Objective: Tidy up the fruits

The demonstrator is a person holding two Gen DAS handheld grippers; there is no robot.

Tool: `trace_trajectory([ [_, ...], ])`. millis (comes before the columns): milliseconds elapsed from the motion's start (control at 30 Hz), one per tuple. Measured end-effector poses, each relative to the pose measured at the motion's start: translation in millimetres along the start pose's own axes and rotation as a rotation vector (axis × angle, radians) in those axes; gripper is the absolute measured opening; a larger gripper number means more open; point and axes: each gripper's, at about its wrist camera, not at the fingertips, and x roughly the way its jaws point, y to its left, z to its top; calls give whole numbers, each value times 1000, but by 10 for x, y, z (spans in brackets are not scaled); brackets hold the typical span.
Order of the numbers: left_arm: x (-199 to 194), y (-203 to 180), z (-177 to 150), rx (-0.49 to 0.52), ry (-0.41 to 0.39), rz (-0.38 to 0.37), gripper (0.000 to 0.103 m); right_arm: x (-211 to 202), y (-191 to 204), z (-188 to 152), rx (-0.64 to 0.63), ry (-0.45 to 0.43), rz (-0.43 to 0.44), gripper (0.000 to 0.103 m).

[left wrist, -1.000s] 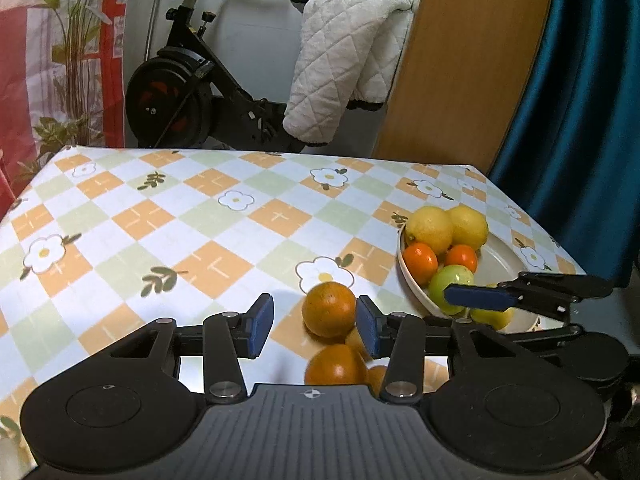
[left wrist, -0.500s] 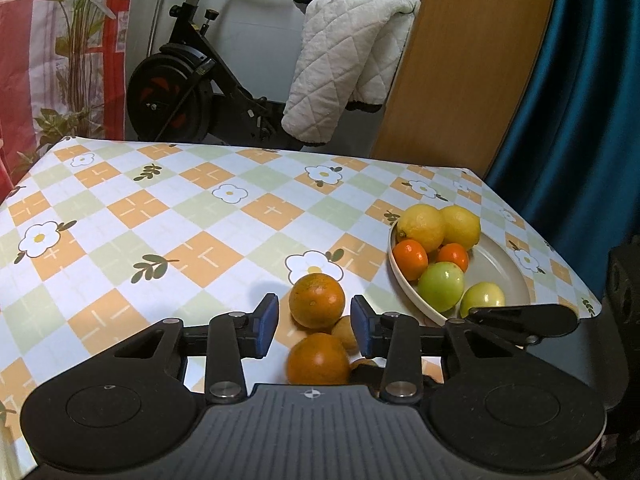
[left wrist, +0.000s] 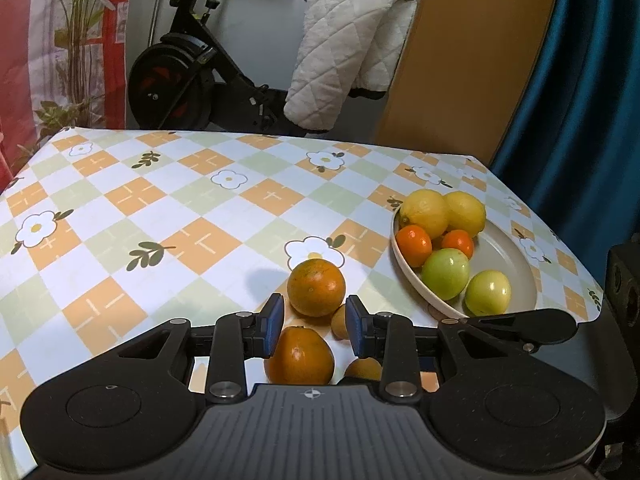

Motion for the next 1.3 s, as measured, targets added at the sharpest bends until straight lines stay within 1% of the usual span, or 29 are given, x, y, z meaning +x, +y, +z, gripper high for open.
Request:
trace_trajectory([
  [167, 13, -49, -7, 14, 7, -2, 36, -15, -49, -26, 29, -8, 11, 25],
  [433, 46, -205, 17, 43, 6, -27, 36, -218, -203, -125, 55, -33, -57, 25],
  [533, 134, -297, 10, 68, 26, -31, 36, -310, -292, -173, 78, -43, -77, 25],
  [600, 212, -362, -1, 91, 49, -24, 32, -364, -346, -193, 93, -51, -85, 25],
  [767, 343, -412, -2, 87, 80, 9, 31, -443, -389, -227, 100, -63, -87, 25],
  [900, 364, -436, 15, 73, 85, 51, 31, -455, -395, -230, 102, -67, -85, 25],
  [967, 375, -435, 16, 60, 90, 61, 31, -455, -394, -226, 102, -69, -84, 25],
  [1067, 384, -460, 18, 63, 97, 81, 31, -465, -389, -226, 101, -72, -84, 25],
  [1300, 369, -531, 4, 84, 87, 133, 31, -507, -422, -238, 111, -81, -86, 25],
])
